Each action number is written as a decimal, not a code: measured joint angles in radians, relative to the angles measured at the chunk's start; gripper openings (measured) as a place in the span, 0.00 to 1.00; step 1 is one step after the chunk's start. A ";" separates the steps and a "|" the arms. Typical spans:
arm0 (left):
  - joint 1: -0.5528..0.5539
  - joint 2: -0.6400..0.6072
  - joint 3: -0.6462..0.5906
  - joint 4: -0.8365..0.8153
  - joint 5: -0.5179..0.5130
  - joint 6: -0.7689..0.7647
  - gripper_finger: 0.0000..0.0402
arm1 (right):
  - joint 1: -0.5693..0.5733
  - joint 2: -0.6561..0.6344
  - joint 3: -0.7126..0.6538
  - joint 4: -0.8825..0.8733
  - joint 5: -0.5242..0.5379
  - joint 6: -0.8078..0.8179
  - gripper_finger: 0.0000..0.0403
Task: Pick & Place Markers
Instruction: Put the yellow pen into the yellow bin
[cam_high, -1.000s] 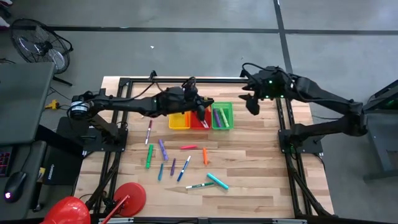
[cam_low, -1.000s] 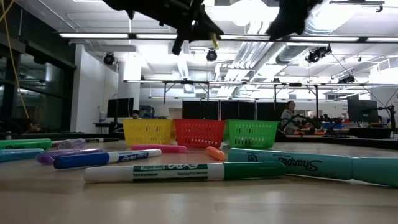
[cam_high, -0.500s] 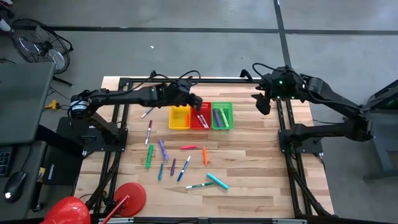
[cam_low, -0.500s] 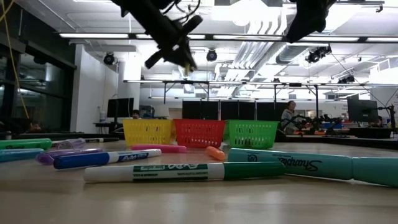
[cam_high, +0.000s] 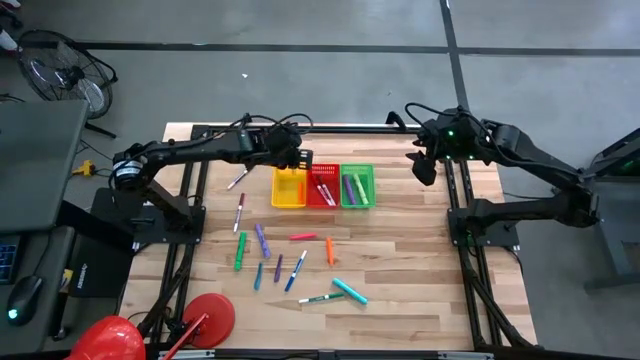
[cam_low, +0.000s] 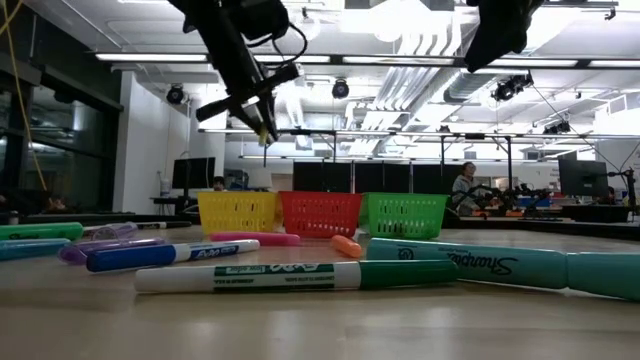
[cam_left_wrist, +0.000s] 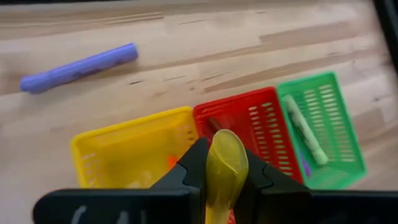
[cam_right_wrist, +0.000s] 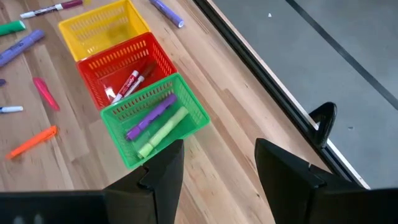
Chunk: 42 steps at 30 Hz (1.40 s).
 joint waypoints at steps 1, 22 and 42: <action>0.001 0.007 0.000 -0.006 -0.001 -0.011 0.08 | 0.000 0.000 0.000 0.000 0.000 0.000 0.46; -0.002 0.231 0.000 -0.085 0.154 -0.095 0.08 | 0.003 0.000 -0.001 0.002 -0.001 0.023 0.46; 0.038 0.231 0.000 -0.104 0.212 -0.100 0.10 | 0.003 0.000 -0.001 0.002 -0.004 0.024 0.46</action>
